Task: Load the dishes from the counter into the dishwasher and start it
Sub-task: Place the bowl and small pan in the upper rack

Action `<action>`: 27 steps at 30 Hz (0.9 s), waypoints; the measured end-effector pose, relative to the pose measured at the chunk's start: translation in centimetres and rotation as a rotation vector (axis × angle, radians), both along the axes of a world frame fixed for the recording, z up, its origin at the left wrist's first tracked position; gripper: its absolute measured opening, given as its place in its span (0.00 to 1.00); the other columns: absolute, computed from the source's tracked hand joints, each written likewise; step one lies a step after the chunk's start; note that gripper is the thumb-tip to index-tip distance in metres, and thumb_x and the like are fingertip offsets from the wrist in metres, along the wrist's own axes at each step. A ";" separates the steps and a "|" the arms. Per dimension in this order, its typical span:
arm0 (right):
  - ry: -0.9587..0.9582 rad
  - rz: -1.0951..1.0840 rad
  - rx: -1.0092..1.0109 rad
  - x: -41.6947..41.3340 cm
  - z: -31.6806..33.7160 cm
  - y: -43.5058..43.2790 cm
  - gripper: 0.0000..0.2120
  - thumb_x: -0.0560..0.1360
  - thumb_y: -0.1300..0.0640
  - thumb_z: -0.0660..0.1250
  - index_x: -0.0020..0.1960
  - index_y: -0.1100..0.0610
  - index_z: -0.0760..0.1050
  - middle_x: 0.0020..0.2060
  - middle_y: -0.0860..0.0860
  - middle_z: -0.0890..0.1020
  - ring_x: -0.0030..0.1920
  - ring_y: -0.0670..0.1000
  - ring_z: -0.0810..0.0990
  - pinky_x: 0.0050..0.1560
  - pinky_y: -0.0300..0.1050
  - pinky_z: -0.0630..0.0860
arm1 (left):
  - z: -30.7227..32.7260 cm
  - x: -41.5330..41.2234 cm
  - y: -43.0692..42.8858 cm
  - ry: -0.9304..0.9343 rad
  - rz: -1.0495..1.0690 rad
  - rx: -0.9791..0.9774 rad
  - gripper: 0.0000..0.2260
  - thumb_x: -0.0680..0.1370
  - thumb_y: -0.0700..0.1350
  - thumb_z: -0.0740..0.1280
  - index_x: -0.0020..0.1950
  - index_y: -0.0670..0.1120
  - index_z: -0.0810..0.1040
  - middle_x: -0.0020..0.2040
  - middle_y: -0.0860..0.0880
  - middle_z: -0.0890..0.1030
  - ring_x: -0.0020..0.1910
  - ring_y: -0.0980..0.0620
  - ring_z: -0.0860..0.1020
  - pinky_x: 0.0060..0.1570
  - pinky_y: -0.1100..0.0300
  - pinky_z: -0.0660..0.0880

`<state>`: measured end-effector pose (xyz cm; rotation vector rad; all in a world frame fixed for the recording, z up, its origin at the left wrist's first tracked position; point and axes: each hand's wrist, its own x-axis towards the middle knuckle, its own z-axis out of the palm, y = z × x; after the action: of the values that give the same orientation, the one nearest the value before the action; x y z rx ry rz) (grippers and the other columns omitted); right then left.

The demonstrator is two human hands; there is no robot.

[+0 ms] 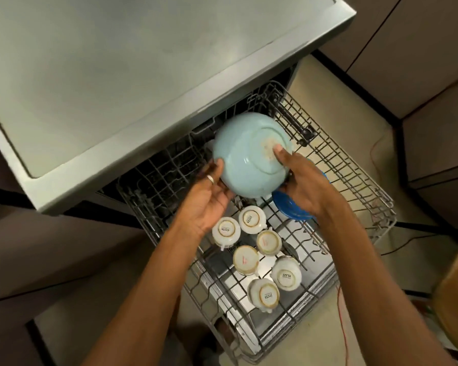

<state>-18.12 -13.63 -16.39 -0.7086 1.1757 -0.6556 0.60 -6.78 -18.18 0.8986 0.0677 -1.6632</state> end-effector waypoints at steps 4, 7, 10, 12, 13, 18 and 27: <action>0.178 0.070 -0.044 1.8 -0.2 -3.0 0.24 0.72 0.50 0.77 0.62 0.60 0.76 0.48 0.50 0.88 0.50 0.50 0.87 0.53 0.53 0.83 | -1.2 3.6 -2.7 -0.344 -0.117 0.047 0.06 0.82 0.43 0.65 0.58 0.46 0.79 0.53 0.50 0.84 0.54 0.54 0.82 0.53 0.57 0.82; 0.279 0.129 -0.063 3.4 -0.7 -4.1 0.24 0.70 0.48 0.79 0.61 0.59 0.78 0.47 0.50 0.88 0.48 0.48 0.86 0.42 0.45 0.81 | -2.3 4.7 -3.6 -0.577 -0.269 0.083 0.13 0.80 0.50 0.70 0.62 0.47 0.78 0.57 0.51 0.83 0.56 0.56 0.81 0.50 0.65 0.81; 0.351 0.192 -0.080 4.8 -1.9 -4.5 0.19 0.71 0.50 0.79 0.56 0.58 0.78 0.47 0.51 0.85 0.48 0.52 0.85 0.36 0.36 0.78 | -4.8 5.0 -4.4 -0.759 -0.354 0.217 0.29 0.72 0.60 0.75 0.67 0.45 0.75 0.59 0.48 0.81 0.56 0.53 0.81 0.50 0.62 0.80; 0.407 0.228 -0.064 5.3 -2.8 -4.3 0.10 0.75 0.53 0.75 0.46 0.51 0.73 0.43 0.47 0.80 0.41 0.44 0.79 0.31 0.33 0.73 | -6.2 5.3 -4.4 -0.826 -0.406 0.287 0.40 0.64 0.68 0.77 0.68 0.46 0.75 0.61 0.47 0.80 0.58 0.49 0.80 0.56 0.56 0.79; 0.428 0.238 -0.058 5.4 -3.5 -4.3 0.12 0.76 0.53 0.74 0.43 0.49 0.70 0.42 0.46 0.78 0.40 0.42 0.76 0.32 0.34 0.71 | -7.0 5.5 -4.4 -0.855 -0.420 0.316 0.46 0.58 0.72 0.77 0.68 0.47 0.76 0.62 0.47 0.81 0.59 0.48 0.80 0.60 0.53 0.79; 0.531 0.332 -0.052 5.5 -6.6 -4.3 0.12 0.74 0.50 0.75 0.51 0.51 0.75 0.45 0.46 0.81 0.44 0.44 0.79 0.38 0.37 0.71 | -12.3 6.6 -3.6 -0.957 -0.565 0.372 0.54 0.48 0.77 0.75 0.67 0.49 0.76 0.60 0.48 0.82 0.57 0.46 0.81 0.62 0.49 0.78; 0.690 0.452 -0.076 4.5 -9.3 -4.6 0.27 0.70 0.45 0.78 0.63 0.56 0.77 0.55 0.51 0.83 0.57 0.53 0.81 0.62 0.55 0.78 | -9.9 4.9 -3.2 -1.089 -0.682 0.415 0.37 0.60 0.66 0.77 0.60 0.44 0.79 0.52 0.44 0.84 0.49 0.43 0.83 0.54 0.48 0.82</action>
<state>-13.57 -18.27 -25.70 -1.2783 1.5448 -0.0595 5.51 -9.99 -28.12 2.2183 -0.7295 -1.5367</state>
